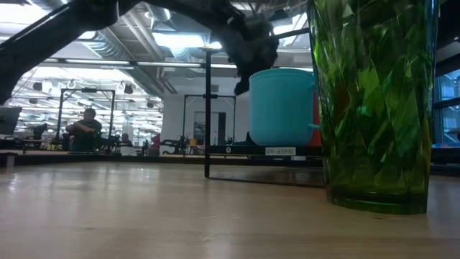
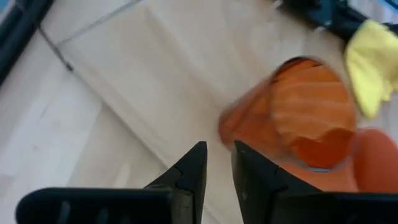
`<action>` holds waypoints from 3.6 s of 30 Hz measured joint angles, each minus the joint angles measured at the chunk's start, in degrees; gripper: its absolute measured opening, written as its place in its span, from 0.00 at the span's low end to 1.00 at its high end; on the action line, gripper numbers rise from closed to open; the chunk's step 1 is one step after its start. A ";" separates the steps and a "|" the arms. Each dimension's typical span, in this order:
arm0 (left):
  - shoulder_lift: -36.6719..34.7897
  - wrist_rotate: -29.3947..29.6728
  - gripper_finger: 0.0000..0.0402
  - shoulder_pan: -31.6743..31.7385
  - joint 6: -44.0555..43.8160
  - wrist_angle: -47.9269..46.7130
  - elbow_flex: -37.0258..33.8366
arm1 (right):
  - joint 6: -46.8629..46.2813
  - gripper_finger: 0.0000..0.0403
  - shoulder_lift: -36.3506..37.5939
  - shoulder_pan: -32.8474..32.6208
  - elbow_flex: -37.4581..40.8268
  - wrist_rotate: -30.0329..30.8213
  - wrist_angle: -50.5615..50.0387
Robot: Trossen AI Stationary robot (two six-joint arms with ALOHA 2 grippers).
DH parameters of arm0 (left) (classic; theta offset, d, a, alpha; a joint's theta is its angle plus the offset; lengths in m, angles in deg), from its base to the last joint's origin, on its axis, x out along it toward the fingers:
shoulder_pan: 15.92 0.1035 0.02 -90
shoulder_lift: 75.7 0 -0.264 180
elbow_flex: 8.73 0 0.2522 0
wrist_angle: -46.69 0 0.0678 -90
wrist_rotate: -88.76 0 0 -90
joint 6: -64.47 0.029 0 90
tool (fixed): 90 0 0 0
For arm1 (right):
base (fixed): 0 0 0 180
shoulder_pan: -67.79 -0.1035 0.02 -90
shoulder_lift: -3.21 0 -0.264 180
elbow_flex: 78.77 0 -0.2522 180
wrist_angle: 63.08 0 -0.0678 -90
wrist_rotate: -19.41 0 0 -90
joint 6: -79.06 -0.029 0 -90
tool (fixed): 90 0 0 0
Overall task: Stack small to large cups/mugs on shelf
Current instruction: Adjust the orange cup on the shelf
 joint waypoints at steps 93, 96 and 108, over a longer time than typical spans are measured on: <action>-17.65 6.94 0.17 -9.82 1.95 0.71 0.01 | -3.66 0.02 -7.05 -8.29 0.07 8.11 9.06; -17.65 6.95 0.17 -9.82 1.95 0.71 0.01 | -3.06 0.02 -7.05 -8.31 0.07 4.31 9.05; -17.65 6.95 0.17 -9.82 2.32 0.71 0.01 | -2.27 0.02 -7.11 -8.31 1.67 6.62 9.00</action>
